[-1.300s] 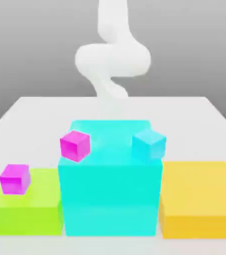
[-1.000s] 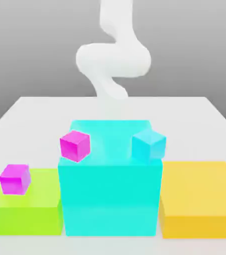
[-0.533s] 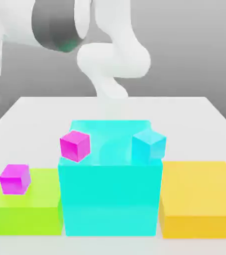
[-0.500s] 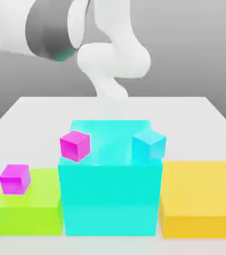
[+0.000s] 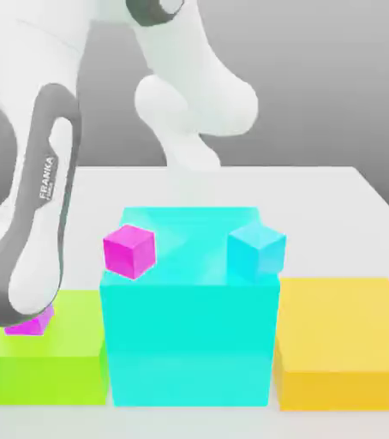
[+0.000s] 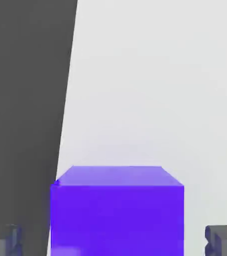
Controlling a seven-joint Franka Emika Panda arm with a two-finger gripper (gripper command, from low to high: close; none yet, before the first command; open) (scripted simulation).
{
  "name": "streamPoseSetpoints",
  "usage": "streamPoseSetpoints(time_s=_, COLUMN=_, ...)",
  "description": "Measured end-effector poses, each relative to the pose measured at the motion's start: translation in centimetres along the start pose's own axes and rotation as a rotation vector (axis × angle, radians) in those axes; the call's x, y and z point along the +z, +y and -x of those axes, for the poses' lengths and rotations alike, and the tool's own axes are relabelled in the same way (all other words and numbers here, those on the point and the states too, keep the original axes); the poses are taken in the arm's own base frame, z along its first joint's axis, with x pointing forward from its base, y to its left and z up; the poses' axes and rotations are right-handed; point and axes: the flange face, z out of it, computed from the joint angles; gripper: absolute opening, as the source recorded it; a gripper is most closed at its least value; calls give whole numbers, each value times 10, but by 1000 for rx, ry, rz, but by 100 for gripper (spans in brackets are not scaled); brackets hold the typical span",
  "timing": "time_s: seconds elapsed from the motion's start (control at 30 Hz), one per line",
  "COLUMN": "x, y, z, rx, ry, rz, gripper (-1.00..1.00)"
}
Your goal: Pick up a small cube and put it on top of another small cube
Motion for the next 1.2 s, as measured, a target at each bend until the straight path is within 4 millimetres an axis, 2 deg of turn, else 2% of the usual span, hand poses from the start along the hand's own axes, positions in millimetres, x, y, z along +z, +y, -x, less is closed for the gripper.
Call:
streamPoseSetpoints(time_s=0.1, x=0, y=0, z=0, rx=0, ry=-1, rz=-2, gripper=-100)
streamPoseSetpoints(time_s=0.13, x=6, y=0, z=0, rx=1, ry=-1, rz=-1, gripper=-100)
streamPoseSetpoints(time_s=0.17, x=0, y=0, z=0, rx=1, ry=-1, rz=-1, gripper=-100)
streamPoseSetpoints(time_s=0.33, x=-66, y=6, z=-2, rx=-6, ry=1, rz=0, gripper=-100)
streamPoseSetpoints(time_s=0.63, x=-153, y=68, z=-15, rx=-67, ry=8, rz=0, gripper=-100)
streamPoseSetpoints(time_s=0.9, x=-206, y=139, z=-27, rx=-118, ry=0, rz=0, gripper=-100)
streamPoseSetpoints(time_s=0.97, x=-198, y=149, z=-29, rx=-125, ry=-2, rz=0, gripper=-100)
streamPoseSetpoints(time_s=1.07, x=-159, y=152, z=-29, rx=-123, ry=-2, rz=0, gripper=-100)
streamPoseSetpoints(time_s=1.1, x=-151, y=152, z=-29, rx=-123, ry=-2, rz=0, gripper=100)
streamPoseSetpoints(time_s=1.2, x=-151, y=152, z=-29, rx=-123, ry=-2, rz=0, gripper=100)
